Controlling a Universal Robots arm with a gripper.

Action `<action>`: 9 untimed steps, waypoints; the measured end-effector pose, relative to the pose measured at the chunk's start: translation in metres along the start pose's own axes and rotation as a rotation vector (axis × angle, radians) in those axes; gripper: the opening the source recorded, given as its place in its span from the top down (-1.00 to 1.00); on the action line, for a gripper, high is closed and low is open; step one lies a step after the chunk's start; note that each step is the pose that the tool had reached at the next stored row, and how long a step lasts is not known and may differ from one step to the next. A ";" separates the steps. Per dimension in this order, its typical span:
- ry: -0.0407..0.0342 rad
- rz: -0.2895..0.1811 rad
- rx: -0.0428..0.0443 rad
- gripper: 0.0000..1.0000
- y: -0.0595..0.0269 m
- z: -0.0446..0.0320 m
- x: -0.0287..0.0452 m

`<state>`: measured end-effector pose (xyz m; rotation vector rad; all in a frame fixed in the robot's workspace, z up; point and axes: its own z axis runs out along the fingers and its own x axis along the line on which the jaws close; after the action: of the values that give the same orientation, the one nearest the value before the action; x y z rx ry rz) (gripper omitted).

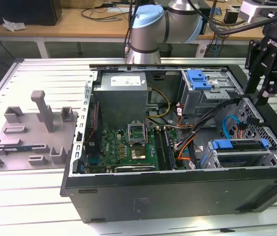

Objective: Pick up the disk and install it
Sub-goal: 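Insert the first disk wire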

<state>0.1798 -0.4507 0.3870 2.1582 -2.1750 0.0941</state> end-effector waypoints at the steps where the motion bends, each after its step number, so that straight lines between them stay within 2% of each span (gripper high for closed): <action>1: 0.0020 0.005 -0.0013 0.03 -0.0011 0.0001 -0.0001; 2: 0.0053 0.009 -0.0025 0.03 -0.0016 0.0000 -0.0001; 4: 0.0258 0.025 -0.0064 0.03 -0.0029 0.0003 0.0000; 5: 0.0335 0.031 -0.0079 0.03 -0.0037 0.0004 -0.0001; 9: 0.0589 0.047 -0.0148 0.03 -0.0055 0.0006 -0.0001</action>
<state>0.1853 -0.4507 0.3863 2.0698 -2.1873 0.1421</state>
